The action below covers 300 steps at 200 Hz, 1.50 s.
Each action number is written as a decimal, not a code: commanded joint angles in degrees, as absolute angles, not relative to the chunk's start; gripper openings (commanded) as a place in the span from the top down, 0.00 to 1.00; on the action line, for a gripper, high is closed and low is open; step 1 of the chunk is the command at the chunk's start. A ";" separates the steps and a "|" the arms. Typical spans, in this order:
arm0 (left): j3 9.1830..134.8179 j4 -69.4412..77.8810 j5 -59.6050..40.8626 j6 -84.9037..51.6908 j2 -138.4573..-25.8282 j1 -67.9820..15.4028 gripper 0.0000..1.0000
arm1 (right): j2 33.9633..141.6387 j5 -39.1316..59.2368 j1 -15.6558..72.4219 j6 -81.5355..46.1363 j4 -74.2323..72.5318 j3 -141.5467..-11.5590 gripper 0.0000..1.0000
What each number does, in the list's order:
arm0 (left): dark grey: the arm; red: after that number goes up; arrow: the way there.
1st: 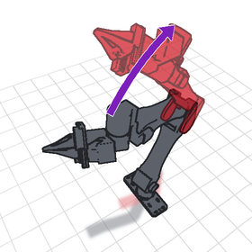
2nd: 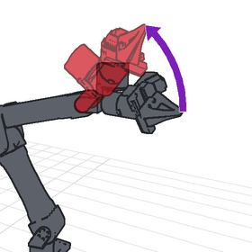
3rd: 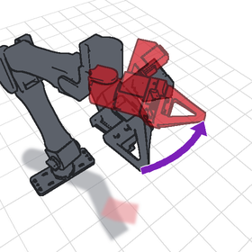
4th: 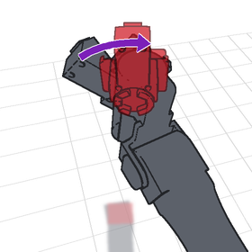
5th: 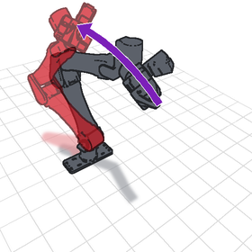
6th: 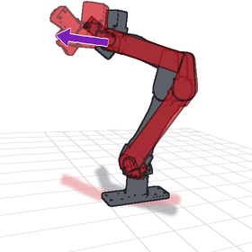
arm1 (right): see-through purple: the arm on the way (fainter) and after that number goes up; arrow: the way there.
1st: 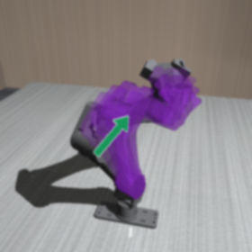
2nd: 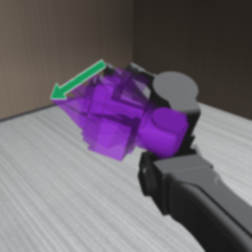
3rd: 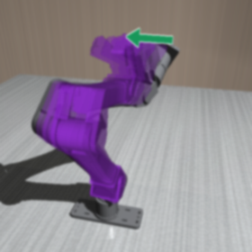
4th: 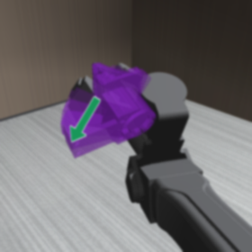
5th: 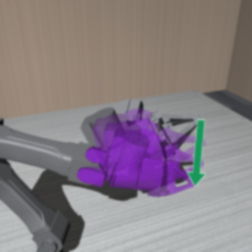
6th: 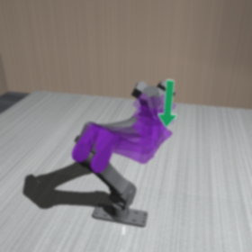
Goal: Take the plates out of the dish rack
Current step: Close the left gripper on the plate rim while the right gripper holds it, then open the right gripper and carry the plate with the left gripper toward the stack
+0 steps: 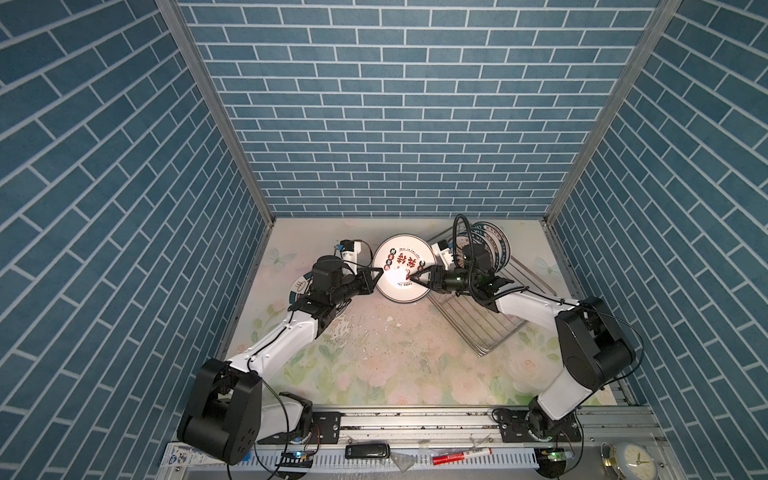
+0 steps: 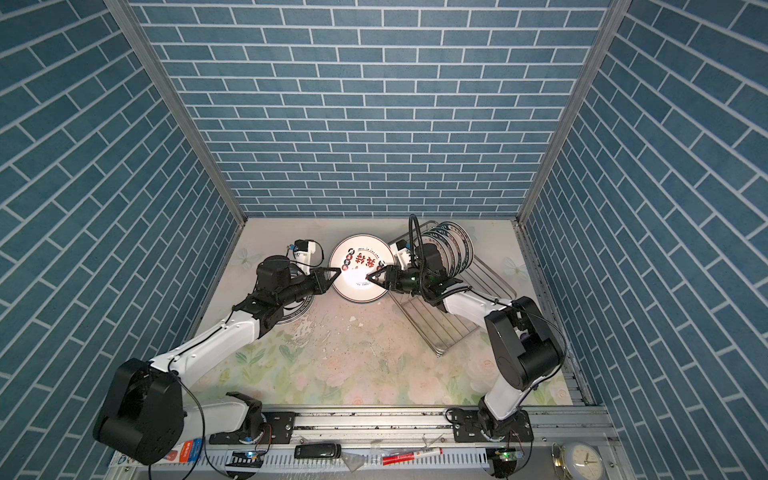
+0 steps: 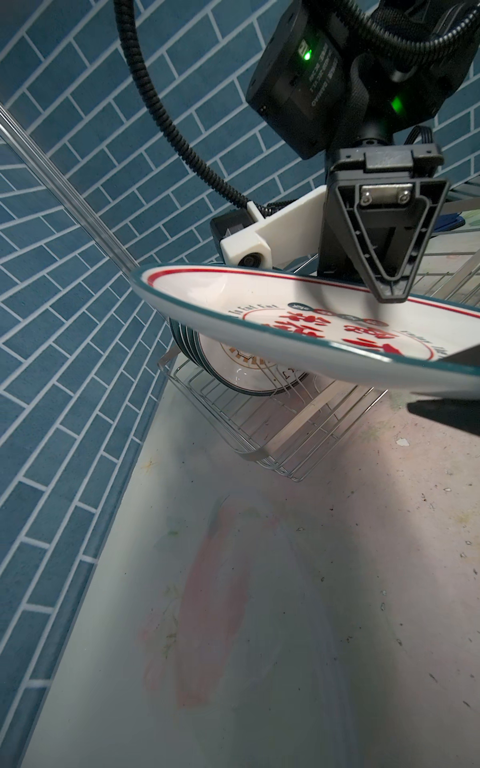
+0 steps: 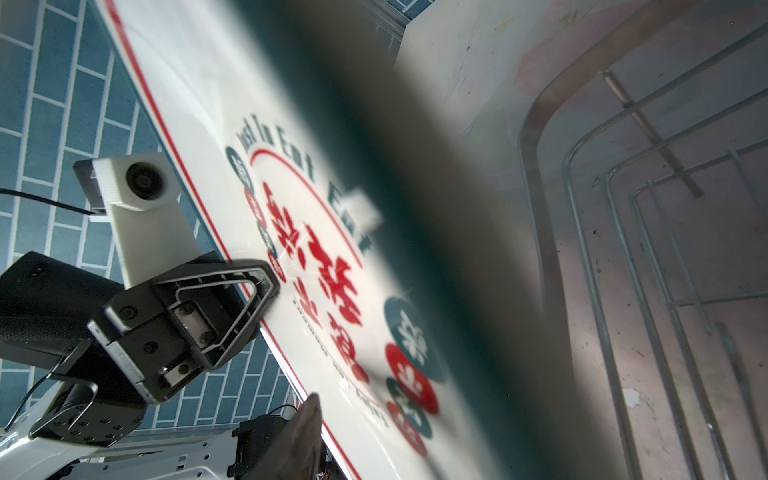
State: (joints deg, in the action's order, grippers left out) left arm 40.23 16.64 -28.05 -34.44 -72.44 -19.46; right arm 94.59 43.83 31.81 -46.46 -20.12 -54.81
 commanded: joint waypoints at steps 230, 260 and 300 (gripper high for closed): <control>29.06 12.96 -14.59 -38.10 -53.73 -8.30 1.00 | 75.36 21.56 32.21 -24.44 1.94 -57.22 0.36; 28.12 9.70 -11.52 -38.15 -50.15 -5.96 1.00 | 69.42 15.29 32.36 -19.90 4.32 -55.66 0.23; 27.79 2.18 -3.91 -37.45 -45.03 -3.63 1.00 | 65.53 8.87 32.34 -17.50 6.50 -55.14 0.11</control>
State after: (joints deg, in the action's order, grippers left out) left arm 28.14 5.67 -10.11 -38.06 -48.18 -4.91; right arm 67.09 15.33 32.14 -21.96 3.44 -54.81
